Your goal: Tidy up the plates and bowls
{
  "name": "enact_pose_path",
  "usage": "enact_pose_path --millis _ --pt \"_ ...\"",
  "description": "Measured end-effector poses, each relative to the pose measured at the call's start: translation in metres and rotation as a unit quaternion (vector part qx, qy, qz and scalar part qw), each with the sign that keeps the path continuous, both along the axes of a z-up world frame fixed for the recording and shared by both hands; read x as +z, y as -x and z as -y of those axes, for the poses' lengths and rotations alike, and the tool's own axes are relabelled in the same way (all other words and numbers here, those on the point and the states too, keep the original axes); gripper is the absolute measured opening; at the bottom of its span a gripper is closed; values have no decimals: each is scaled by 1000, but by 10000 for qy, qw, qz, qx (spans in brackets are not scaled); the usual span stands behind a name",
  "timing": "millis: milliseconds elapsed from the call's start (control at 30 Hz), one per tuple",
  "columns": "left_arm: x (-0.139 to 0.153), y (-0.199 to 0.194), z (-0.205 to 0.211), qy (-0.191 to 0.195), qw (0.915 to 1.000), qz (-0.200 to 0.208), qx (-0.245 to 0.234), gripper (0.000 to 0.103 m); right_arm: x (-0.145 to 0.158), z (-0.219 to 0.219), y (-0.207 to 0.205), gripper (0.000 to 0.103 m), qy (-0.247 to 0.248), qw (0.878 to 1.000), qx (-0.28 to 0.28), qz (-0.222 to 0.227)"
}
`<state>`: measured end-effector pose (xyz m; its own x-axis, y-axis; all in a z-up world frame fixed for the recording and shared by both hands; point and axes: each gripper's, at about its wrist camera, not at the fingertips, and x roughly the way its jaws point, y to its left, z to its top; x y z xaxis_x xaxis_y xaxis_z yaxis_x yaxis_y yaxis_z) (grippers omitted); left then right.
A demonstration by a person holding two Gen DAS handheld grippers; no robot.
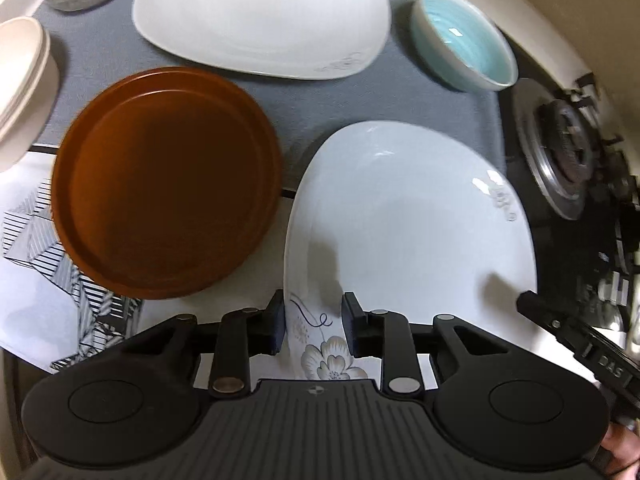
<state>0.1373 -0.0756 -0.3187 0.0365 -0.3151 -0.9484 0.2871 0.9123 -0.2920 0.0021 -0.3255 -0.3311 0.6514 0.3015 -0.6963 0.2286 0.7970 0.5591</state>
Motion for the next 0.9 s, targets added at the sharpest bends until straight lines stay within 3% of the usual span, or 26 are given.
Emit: enact_pose_path --millis 100,200,433,533,633,733,800,900 --pt "-2 -10 -9 1 10000 -96 16 29 -5 10 3 27 -330 9994 -69 14" --pt "-8 -18 -12 -26 9999 -110 30 30 -5 9 1 25 -277 9996 -14 4" --pt "-5 -18 -13 -75 9999 110 -82 30 -14 1 -6 34 -417 9990 -73 -146" --pt "-1 -18 -16 100 9999 48 -76 30 -5 -4 -3 34 -76 9999 57 -141" --pt "-7 -20 -21 282 9996 -68 44 31 -5 0 0 31 -138 9997 65 -178" --pt "-10 -21 -24 419 9991 -17 117 39 -11 2 0 29 -195 9995 -19 -253" --pt "-10 -16 -17 345 9993 113 -52 44 -13 0 -2 31 -177 9995 -3 -273" --pt "-5 -9 -7 -39 9988 406 -275 38 -14 -5 -6 32 -40 9995 43 -311"
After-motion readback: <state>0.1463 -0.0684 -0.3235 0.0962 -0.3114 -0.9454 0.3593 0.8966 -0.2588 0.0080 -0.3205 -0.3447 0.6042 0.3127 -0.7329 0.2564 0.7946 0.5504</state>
